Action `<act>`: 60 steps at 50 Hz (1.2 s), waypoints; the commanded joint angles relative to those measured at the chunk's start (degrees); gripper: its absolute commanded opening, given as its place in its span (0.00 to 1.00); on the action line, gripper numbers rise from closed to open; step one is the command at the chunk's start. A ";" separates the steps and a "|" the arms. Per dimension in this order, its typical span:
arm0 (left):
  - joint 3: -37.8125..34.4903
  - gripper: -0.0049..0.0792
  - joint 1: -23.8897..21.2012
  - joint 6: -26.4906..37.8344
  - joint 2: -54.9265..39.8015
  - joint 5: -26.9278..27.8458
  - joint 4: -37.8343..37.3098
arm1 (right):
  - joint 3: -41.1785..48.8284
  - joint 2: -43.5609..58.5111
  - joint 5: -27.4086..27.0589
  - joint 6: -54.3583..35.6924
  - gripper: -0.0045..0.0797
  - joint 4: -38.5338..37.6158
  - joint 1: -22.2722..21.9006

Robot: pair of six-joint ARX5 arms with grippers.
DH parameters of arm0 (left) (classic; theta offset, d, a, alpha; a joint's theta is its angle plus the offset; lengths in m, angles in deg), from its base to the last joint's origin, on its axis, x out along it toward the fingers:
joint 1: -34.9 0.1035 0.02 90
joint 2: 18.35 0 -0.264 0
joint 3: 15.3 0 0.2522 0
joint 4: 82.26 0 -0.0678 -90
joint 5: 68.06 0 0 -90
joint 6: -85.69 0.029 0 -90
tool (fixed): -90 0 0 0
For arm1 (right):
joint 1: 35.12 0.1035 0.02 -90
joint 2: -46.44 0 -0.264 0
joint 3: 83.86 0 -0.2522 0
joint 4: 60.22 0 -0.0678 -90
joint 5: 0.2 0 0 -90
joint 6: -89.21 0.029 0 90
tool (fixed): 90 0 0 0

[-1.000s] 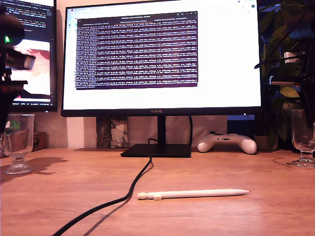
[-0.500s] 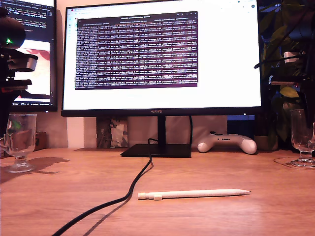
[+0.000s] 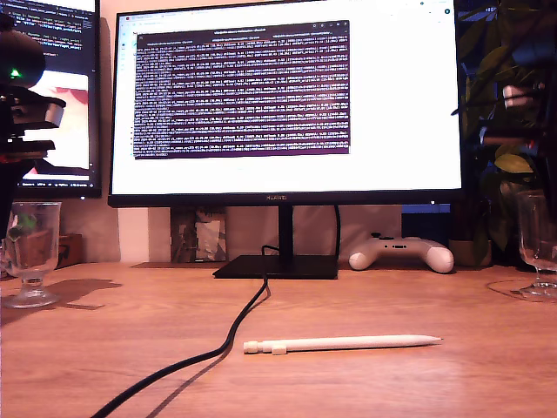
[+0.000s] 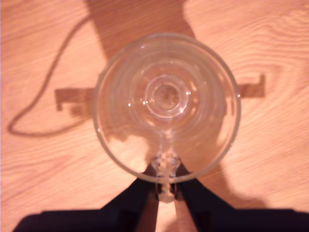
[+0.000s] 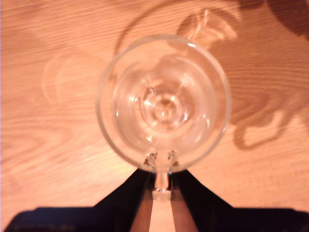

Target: Pick the small glass cups in front of you with each of your hands, and place them behind the white pen

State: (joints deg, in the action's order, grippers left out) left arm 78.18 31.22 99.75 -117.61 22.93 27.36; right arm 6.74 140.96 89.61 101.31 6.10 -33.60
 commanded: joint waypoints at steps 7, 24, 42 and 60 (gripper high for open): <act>0.68 0.03 -0.50 -0.61 4.61 0.46 -0.33 | -0.24 -4.83 -0.02 -0.20 0.04 -0.37 1.27; 0.68 0.03 -2.62 -1.22 9.31 4.17 0.17 | -0.22 -6.69 0.02 -0.09 0.04 0.79 6.03; 0.66 0.03 -10.47 -4.04 12.09 9.81 1.62 | -0.22 -6.69 0.02 1.62 0.04 0.66 15.69; 0.63 0.03 -20.48 -6.43 12.07 10.80 4.37 | -0.22 -6.69 2.01 3.17 0.04 0.59 23.02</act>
State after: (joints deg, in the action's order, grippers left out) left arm 78.18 11.55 93.68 -106.97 33.43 30.59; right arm 6.74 135.30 91.34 104.21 7.28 -11.48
